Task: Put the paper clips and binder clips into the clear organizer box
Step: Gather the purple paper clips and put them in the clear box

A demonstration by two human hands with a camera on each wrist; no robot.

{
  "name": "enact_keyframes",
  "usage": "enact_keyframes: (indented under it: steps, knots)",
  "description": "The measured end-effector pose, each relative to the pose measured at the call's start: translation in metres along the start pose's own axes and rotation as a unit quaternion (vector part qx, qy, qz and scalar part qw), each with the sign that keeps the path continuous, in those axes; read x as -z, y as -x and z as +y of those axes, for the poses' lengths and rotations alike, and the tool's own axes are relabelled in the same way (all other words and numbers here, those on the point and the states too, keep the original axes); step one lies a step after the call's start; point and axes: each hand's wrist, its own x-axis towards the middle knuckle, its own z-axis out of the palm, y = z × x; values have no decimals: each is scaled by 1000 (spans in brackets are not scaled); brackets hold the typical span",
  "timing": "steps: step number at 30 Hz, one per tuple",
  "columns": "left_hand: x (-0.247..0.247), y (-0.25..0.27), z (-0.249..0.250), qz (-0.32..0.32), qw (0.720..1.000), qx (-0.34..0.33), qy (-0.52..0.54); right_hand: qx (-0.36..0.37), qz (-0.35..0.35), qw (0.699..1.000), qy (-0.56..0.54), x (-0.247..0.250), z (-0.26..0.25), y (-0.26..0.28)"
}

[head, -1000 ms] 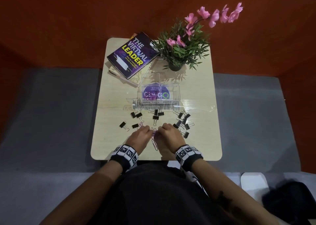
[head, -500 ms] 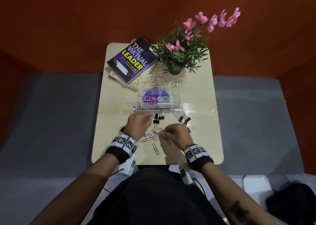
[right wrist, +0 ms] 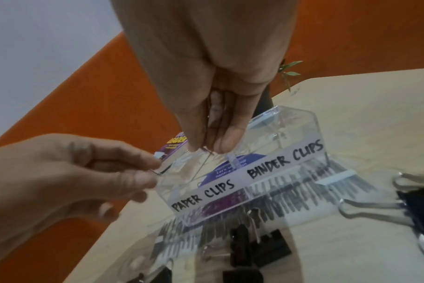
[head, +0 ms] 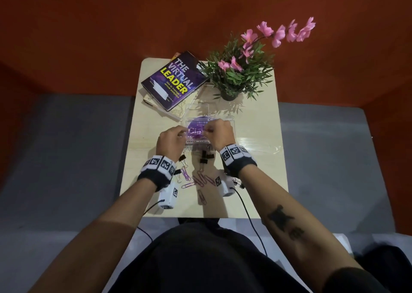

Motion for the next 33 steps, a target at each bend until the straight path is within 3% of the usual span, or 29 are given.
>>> enact_keyframes:
  steps: [6,9,11,13,20,23,27,30,33]
  knots:
    - [17,39,-31,-61,988,-72,-119,67,51,996,21,-3,4,19]
    - [14,55,-43,-114,965,-143,-185,138,-33,988,55,-19,7,57]
    - [11,60,-47,-140,949,-184,-217,198,-110,969,102,-38,10,82]
    - [8,64,-44,-153,934,-205,-251,237,-144,950,144,-56,13,100]
    - [6,79,-42,-164,907,-237,-306,259,-131,936,198,-60,32,120]
    - [-5,93,-43,-194,881,-280,-328,269,-128,930,214,-52,46,126]
    - [-22,106,-37,-220,865,-293,-343,201,-94,961,166,-38,63,130]
    - [-29,114,-32,-234,877,-261,-329,144,-84,980,105,-33,67,129]
    - [-32,117,-29,-241,898,-234,-284,128,-126,978,102,-39,61,132]
